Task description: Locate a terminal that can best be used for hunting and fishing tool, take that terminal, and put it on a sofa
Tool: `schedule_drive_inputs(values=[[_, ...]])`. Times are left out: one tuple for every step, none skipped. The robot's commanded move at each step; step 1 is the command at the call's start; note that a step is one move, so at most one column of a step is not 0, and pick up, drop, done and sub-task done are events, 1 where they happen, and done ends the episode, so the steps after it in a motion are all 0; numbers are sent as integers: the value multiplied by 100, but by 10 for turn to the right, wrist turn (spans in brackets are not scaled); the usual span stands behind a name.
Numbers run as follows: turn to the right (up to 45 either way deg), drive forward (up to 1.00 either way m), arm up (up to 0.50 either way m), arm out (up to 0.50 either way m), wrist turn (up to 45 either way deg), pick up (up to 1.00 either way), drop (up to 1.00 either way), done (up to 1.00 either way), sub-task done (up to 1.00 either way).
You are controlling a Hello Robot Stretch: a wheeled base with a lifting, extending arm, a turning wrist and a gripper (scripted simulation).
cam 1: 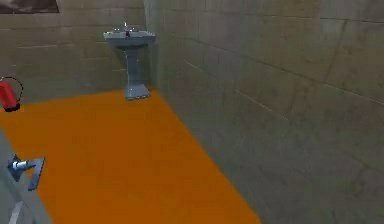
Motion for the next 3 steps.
schedule_drive_inputs(values=[[300,0,0,0,0,0,0,0,0],[0,25,0,0,0,0,0,0,0],[-390,0,0,0,0,0,0,0,0]])
